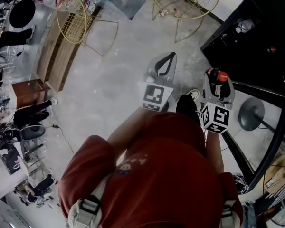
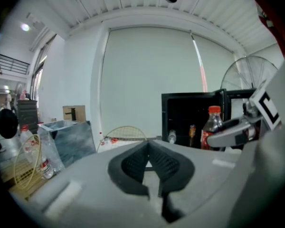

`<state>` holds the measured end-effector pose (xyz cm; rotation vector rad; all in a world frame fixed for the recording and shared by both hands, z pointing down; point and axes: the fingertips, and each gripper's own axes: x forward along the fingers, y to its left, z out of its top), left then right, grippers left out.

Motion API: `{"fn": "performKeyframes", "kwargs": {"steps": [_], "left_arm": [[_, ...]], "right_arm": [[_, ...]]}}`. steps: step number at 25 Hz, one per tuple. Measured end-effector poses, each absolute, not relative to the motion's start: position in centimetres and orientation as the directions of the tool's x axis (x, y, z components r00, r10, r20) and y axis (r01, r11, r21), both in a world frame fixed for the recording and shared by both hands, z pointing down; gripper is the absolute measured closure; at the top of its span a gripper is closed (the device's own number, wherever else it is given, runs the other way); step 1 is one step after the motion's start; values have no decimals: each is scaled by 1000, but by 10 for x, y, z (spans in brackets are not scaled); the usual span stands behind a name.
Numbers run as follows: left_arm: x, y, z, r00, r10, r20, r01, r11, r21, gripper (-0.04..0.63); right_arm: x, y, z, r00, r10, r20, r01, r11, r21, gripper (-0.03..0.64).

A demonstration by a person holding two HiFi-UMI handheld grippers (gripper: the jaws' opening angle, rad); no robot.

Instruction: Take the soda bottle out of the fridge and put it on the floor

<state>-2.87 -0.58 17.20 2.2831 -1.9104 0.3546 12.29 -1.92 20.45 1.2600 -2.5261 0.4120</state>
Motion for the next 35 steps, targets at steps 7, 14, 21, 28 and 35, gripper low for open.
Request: {"fn": "performKeyframes", "kwargs": {"steps": [7,14,21,28,35], "left_arm": [[-115,41,164,83,-966,245,-994,-99,-53,595],[-180,72,163,35,-966,257,-998,-47,-41,595],[-199,84,169,-30,-964,263,-998,16,-57,595],[-178,79,153,-73,-967,245,-997,64,-44,595],[-161,63,147,-75,-968,239,-996,62,-62,595]], "right_arm": [[44,5,185,-621,-697,358,-766,636,-91,319],[-14,26,172,-651,-670,358,-752,635,-178,319],[-31,25,178,-689,-632,354,-709,689,-149,319],[-4,5,168,-702,-621,349,-693,709,-132,319],[8,-12,170,-710,-612,348,-684,716,-137,319]]}}
